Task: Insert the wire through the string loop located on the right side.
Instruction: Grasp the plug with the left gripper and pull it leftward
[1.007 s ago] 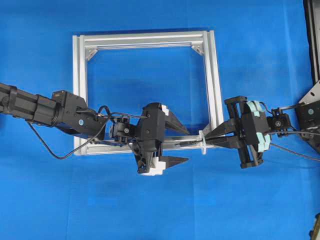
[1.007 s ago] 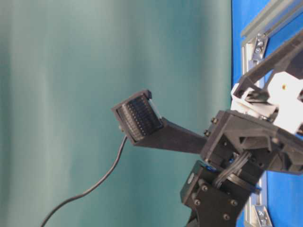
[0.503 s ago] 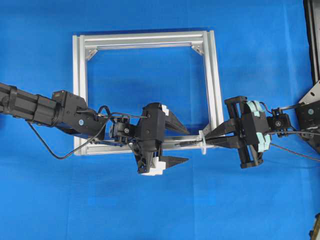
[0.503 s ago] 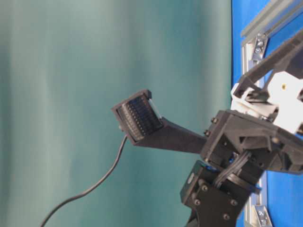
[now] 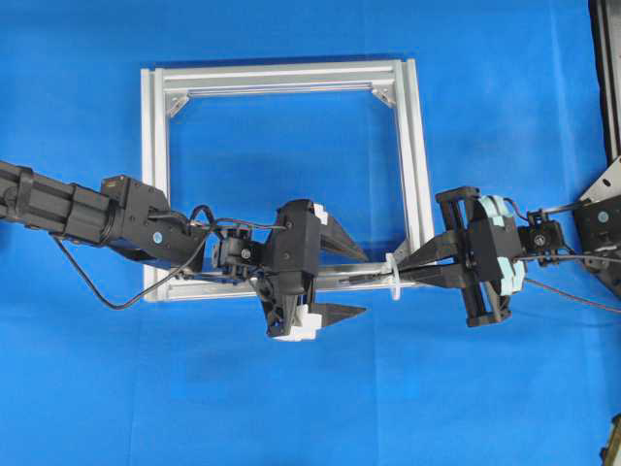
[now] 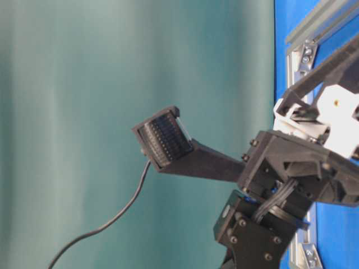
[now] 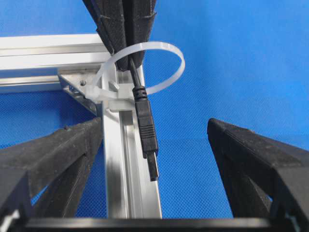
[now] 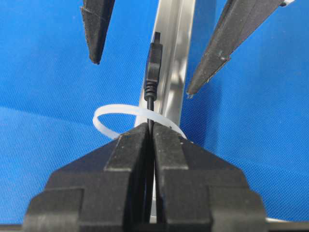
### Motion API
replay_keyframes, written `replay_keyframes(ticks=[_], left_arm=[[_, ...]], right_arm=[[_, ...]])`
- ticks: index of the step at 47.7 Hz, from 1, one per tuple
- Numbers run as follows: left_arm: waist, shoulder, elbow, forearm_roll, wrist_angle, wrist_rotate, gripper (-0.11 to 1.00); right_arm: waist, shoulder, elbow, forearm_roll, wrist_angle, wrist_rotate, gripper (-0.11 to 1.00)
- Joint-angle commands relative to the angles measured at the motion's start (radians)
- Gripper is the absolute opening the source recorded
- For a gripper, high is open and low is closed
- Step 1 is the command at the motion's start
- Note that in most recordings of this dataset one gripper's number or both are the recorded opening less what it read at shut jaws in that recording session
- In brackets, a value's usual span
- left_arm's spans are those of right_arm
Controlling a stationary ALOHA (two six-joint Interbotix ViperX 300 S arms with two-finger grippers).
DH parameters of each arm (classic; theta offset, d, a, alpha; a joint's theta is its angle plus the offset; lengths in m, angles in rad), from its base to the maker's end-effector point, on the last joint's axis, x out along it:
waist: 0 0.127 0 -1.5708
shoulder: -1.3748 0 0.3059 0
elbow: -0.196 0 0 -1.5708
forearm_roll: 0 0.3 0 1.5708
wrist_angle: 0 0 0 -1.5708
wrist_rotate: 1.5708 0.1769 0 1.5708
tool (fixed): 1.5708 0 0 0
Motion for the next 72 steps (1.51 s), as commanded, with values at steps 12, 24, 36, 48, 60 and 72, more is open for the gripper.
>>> replay_keyframes(ticks=[12,24,36,48,60,72], left_arm=[[0.002,-0.018,-0.012,0.003,-0.009,0.002,0.89],[0.002,-0.017,-0.018,0.003,-0.009,0.0,0.89],[0.002,-0.018,-0.014,0.003,-0.009,0.0,0.49],[0.011,-0.017,-0.018,0.002,-0.002,0.0,0.08],[0.011,-0.02,-0.011,0.003,0.0,0.0,0.08],[0.011,-0.02,-0.008,0.003,0.0,0.0,0.08]], right_arm=[[0.002,-0.006,-0.011,0.0,-0.009,-0.002,-0.04],[0.002,-0.006,-0.011,0.0,-0.006,-0.002,-0.04],[0.002,-0.006,-0.011,0.0,-0.005,-0.002,-0.04],[0.002,-0.006,-0.011,0.0,-0.011,0.0,-0.04],[0.002,-0.006,-0.011,0.0,-0.006,0.0,-0.04],[0.002,-0.006,-0.012,0.008,0.017,0.003,0.07]])
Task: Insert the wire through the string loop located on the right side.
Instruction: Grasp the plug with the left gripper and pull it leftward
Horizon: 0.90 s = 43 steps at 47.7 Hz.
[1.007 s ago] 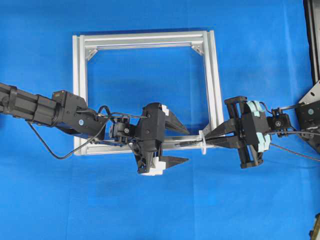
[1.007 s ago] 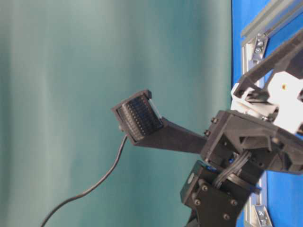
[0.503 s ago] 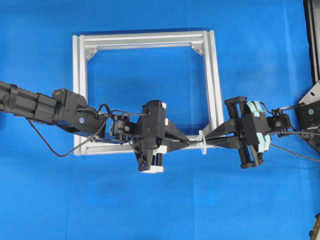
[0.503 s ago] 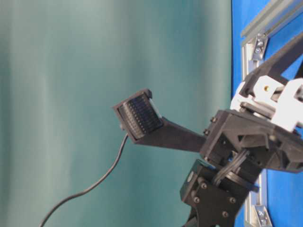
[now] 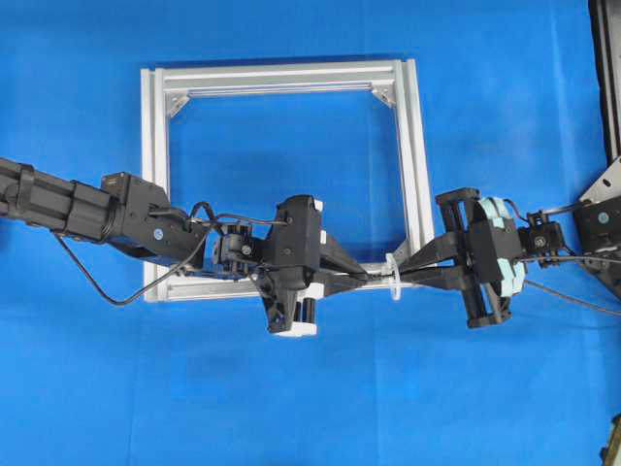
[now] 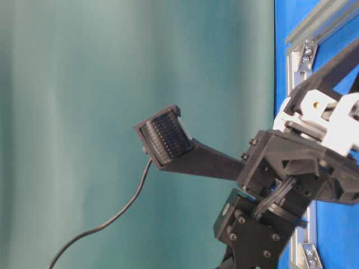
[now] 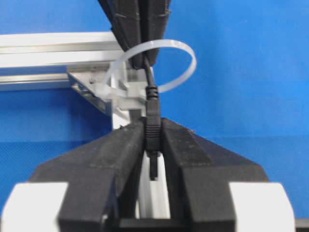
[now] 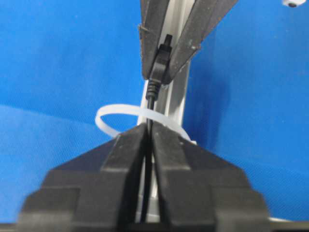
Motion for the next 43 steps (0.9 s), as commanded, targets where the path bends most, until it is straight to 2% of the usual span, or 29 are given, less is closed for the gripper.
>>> replay_keyframes(ticks=[1,7,10,14,16,20,28,43], left_arm=[[0.002,-0.021,-0.009,0.003,-0.003,0.0,0.08],[0.002,-0.023,-0.003,0.003,-0.003,0.0,0.08],[0.002,-0.025,0.003,0.003,-0.003,0.0,0.08],[0.002,-0.031,0.015,0.003,-0.003,0.0,0.08],[0.002,-0.034,0.023,0.003,-0.003,0.0,0.08],[0.002,-0.04,0.041,0.003,-0.012,0.0,0.08],[-0.005,-0.067,0.107,0.002,-0.046,-0.002,0.08],[-0.046,-0.198,0.311,0.002,-0.126,-0.002,0.08]], right_arm=[[-0.002,-0.008,-0.012,0.009,0.014,0.003,0.11],[-0.002,-0.012,-0.009,0.037,0.049,0.002,0.45],[-0.002,-0.021,-0.003,0.041,0.06,0.002,0.66],[-0.002,-0.034,0.005,0.041,0.063,0.002,0.87],[-0.002,-0.043,0.008,0.041,0.064,0.002,0.87],[-0.002,-0.058,0.014,0.041,0.067,0.002,0.81],[-0.002,-0.077,0.021,0.041,0.067,0.0,0.82],[-0.002,-0.078,0.023,0.038,0.066,-0.005,0.82]])
